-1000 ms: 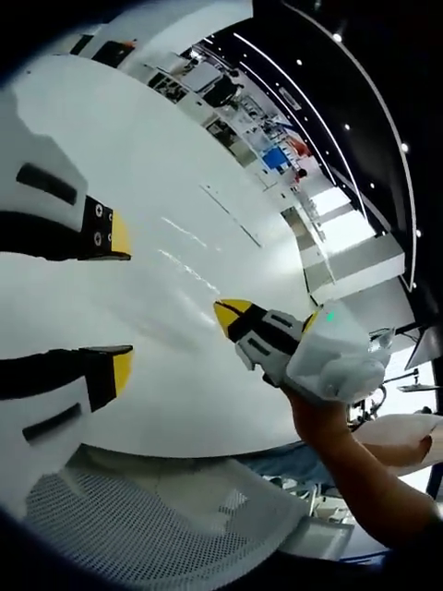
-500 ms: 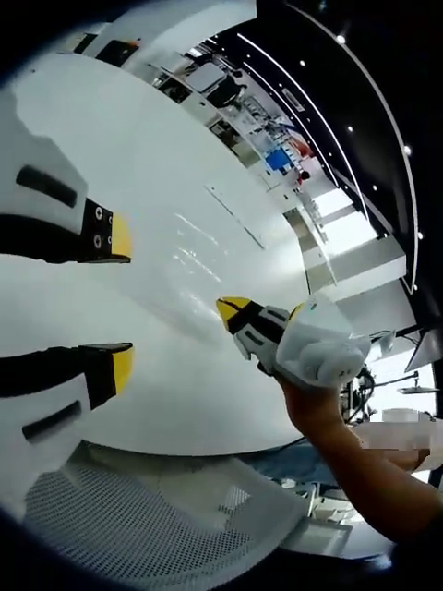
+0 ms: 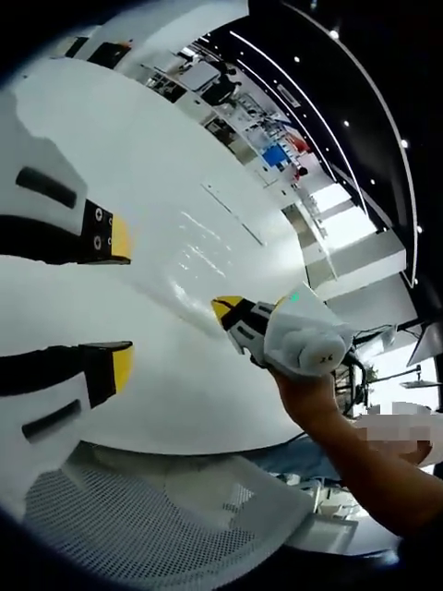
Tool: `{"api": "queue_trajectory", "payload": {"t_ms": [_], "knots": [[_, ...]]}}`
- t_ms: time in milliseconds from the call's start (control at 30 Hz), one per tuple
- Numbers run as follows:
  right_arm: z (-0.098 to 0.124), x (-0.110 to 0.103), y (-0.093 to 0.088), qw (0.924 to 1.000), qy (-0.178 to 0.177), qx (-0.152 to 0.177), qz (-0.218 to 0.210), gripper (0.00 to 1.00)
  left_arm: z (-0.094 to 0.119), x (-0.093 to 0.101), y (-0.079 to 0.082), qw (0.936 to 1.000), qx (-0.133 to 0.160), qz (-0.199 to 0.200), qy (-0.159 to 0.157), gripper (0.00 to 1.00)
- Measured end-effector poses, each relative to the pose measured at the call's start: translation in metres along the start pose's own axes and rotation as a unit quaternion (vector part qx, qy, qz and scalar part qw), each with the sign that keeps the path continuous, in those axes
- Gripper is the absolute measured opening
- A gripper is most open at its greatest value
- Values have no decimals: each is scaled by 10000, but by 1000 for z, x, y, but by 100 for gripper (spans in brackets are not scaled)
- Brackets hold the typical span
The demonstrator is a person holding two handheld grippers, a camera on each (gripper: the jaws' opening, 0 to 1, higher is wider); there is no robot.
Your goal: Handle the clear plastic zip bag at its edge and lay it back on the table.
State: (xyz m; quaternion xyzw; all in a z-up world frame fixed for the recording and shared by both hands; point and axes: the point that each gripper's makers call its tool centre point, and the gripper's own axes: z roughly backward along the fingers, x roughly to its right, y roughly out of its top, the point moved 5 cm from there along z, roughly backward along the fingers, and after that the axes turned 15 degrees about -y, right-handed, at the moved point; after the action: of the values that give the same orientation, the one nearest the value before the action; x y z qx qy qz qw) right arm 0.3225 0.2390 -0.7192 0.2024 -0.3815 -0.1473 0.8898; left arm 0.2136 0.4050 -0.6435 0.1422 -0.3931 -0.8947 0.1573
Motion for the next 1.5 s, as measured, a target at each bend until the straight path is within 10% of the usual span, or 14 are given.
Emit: {"api": "queue_trajectory", "payload": {"t_ms": [567,700,1500], "knots": [[9,-8,1,9983,414,69,-406,8,1,6,-7,9999,-15,161,15,31],[11,-14,3,9936,665,135,-899,30,1,8,-9,9998,-35,209,22,32],[56,3,-16,9791,436,645,-1881,69,1,5,-26,9935,-161,1115,136,52]]}}
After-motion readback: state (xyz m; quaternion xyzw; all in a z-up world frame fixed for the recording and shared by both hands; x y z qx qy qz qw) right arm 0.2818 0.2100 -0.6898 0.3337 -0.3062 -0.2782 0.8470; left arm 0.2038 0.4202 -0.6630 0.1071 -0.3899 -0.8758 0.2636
